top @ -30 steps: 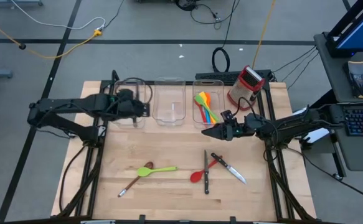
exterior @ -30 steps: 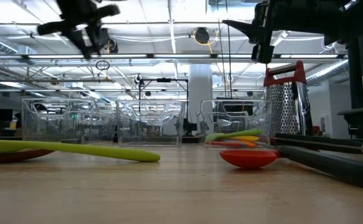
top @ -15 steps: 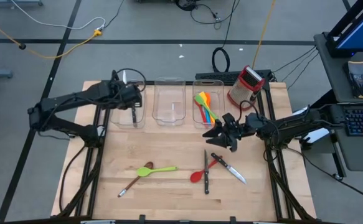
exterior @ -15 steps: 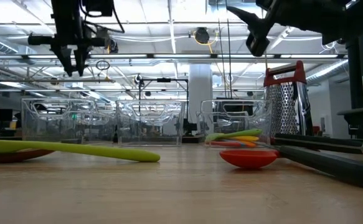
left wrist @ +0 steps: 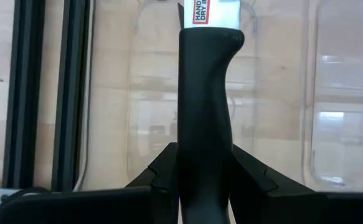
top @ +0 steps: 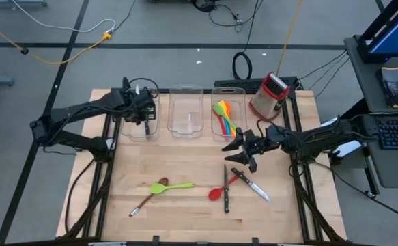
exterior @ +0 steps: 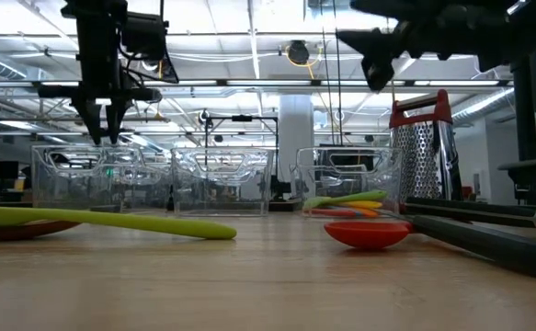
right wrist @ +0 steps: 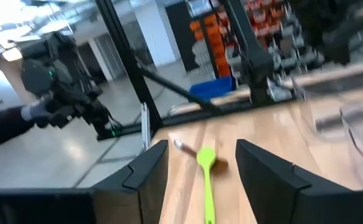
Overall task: Pick & Place Kitchen Items
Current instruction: Put the black knife into the left transparent bin
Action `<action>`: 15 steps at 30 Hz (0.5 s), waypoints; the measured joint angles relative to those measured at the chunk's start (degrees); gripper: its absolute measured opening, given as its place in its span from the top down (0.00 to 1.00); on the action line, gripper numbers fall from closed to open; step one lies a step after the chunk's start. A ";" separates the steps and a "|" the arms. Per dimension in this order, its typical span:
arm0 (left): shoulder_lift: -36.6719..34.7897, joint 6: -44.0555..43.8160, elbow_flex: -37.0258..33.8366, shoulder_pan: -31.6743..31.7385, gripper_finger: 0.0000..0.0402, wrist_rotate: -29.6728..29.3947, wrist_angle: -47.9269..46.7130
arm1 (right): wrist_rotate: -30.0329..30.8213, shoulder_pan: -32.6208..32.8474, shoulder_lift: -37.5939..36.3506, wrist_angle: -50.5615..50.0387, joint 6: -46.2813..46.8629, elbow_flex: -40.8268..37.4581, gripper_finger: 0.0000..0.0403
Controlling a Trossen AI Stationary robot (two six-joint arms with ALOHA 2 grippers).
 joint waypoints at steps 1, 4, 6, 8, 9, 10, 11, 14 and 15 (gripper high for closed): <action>-0.02 0.23 -0.52 0.47 0.78 0.45 0.77 | -0.23 -0.24 -0.13 -1.45 0.32 0.00 0.57; 0.00 0.97 -2.32 1.58 0.78 1.94 3.51 | -2.16 -1.42 -1.84 -6.24 1.18 -0.09 0.59; 0.00 1.02 -2.95 2.32 0.78 2.16 4.13 | -2.91 -2.20 -3.87 -10.24 1.89 -0.09 0.60; -0.01 1.39 -3.49 3.00 0.78 2.18 4.18 | -2.91 -2.80 -6.39 -13.73 2.12 -0.09 0.61; 0.00 1.64 -3.66 3.26 0.78 2.21 4.33 | -2.87 -3.05 -7.75 -15.31 2.01 -0.09 0.62; 0.00 1.67 -3.79 3.35 0.78 2.25 4.58 | -2.87 -3.27 -9.39 -17.11 1.91 -0.09 0.62; -0.02 1.67 -3.94 3.69 0.78 2.31 4.85 | -2.87 -3.51 -10.84 -18.82 1.87 -0.09 0.63; -0.02 1.68 -4.39 4.39 0.78 2.42 5.21 | -2.85 -4.14 -15.31 -23.36 1.81 -0.09 0.64; 0.01 1.69 -4.67 4.66 0.78 2.27 5.57 | -2.83 -4.33 -16.75 -24.34 1.80 -0.08 0.65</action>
